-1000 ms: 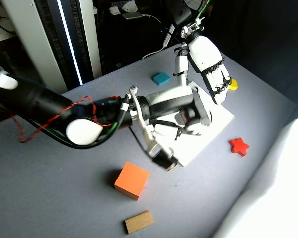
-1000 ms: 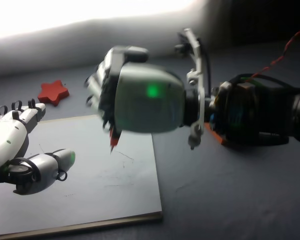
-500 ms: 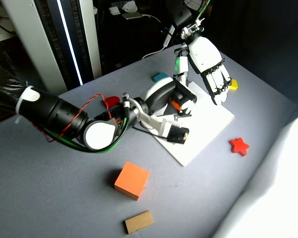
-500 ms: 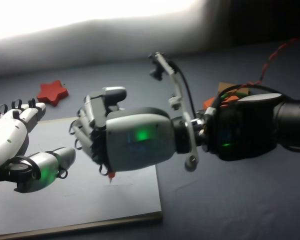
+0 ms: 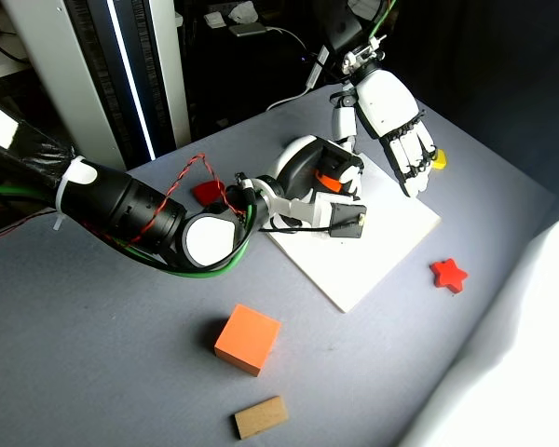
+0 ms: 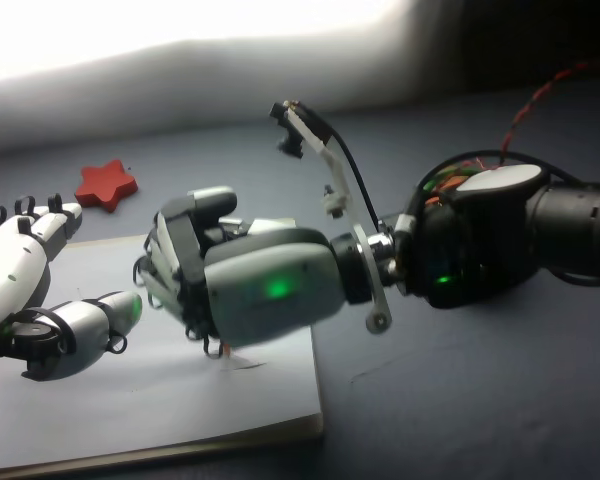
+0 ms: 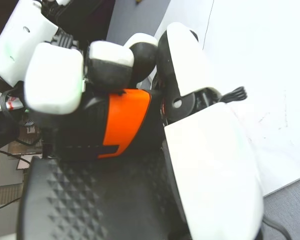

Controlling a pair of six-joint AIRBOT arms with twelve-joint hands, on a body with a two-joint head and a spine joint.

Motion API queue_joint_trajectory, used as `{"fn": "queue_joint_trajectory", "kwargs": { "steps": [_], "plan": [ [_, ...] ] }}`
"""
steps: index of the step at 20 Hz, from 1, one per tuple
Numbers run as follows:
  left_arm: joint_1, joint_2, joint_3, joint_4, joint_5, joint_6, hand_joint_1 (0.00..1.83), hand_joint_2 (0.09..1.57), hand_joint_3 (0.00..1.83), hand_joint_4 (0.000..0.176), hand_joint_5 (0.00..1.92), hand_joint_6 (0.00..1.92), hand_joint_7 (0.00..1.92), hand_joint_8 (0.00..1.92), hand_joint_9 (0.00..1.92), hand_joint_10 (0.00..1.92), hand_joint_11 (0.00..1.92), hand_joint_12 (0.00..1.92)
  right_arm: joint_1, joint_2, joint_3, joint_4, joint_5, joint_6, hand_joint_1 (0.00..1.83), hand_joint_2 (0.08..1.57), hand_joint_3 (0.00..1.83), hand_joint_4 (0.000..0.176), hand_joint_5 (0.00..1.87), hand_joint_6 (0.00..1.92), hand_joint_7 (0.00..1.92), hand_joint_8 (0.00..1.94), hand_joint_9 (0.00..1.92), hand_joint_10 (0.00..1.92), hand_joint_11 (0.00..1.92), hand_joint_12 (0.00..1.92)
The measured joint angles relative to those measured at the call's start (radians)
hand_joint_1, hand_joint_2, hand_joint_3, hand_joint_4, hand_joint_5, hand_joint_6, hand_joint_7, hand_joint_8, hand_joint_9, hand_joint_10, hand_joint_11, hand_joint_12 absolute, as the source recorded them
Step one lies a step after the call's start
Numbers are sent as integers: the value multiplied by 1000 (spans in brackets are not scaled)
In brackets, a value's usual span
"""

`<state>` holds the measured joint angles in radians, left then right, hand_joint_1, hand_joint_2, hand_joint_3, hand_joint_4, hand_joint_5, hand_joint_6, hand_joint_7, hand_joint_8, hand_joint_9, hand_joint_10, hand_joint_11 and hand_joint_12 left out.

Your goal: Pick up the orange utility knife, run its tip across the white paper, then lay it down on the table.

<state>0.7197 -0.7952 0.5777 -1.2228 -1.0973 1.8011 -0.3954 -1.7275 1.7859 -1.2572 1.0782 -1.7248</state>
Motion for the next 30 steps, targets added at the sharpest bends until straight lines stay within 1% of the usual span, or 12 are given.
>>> {"fn": "queue_joint_trajectory", "kwargs": {
  "steps": [4,9,10,12,14,17,19,22,24,25,27,30],
  "plan": [
    [0,-1,0,1,2,0,147,1284,1,5,89,2,132,2,223,1,0,802,5,-29,87,42,-7,-7,1414,1311,23,176,1456,1921,1610,1941,1739,1921,1835,1921],
    [0,-2,1,2,2,0,175,1279,0,4,103,3,141,0,228,1,0,837,6,-31,93,77,-41,-8,1412,1308,25,176,1467,1921,1612,1941,1737,1921,1834,1921],
    [0,-6,1,1,0,0,141,1283,2,10,97,0,140,0,219,5,0,788,6,-31,93,78,-43,-8,1416,1306,28,176,1463,1921,1607,1941,1729,1921,1819,1921],
    [0,-6,1,1,4,0,161,1279,0,10,102,2,143,1,223,6,0,763,6,-31,93,88,-43,-8,1410,1305,30,176,1456,1921,1612,1941,1737,1921,1826,1921],
    [0,-6,1,3,3,0,162,1278,0,8,95,2,140,2,223,4,0,793,6,-18,79,136,-47,-7,1407,1306,34,176,1457,1921,1618,1941,1742,1921,1840,1921],
    [0,-6,1,0,3,0,170,1280,0,6,96,3,130,2,215,7,0,755,6,64,-10,271,-53,-6,1394,1315,45,176,1438,1921,1610,1941,1742,1921,1837,1921],
    [0,-6,1,2,3,0,163,1282,1,8,87,1,124,1,214,4,0,761,-10,155,-134,457,-85,-2,1385,1310,48,176,1465,1921,1626,1941,1749,1921,1844,1921],
    [0,-6,0,6,4,0,164,1282,0,7,86,1,118,1,210,1,0,767,-26,315,-402,944,-280,6,1390,1303,50,176,1450,1921,1619,1941,1747,1921,1835,1921],
    [0,-6,0,1,3,0,184,1274,0,9,106,8,141,8,229,8,0,785,-26,399,-509,1145,-406,0,1383,1306,57,176,1454,1921,1617,1941,1750,1921,1839,1921],
    [0,-6,0,-5,2,0,184,1274,0,9,107,8,142,8,230,8,0,787,-26,444,-560,1230,-483,0,1382,1307,58,176,1453,1921,1615,1941,1750,1921,1839,1921],
    [0,-6,-6,2,0,0,146,1283,2,5,99,2,123,0,218,1,0,785,-25,512,-655,1365,-562,-1,1391,1300,60,176,1467,1921,1614,1941,1744,1921,1837,1921],
    [0,-6,-8,3,3,0,147,1283,0,8,101,2,150,6,238,7,0,814,-19,575,-756,1510,-623,-5,1403,1280,59,176,1456,1921,1606,1941,1735,1921,1836,1921]
  ]
}}
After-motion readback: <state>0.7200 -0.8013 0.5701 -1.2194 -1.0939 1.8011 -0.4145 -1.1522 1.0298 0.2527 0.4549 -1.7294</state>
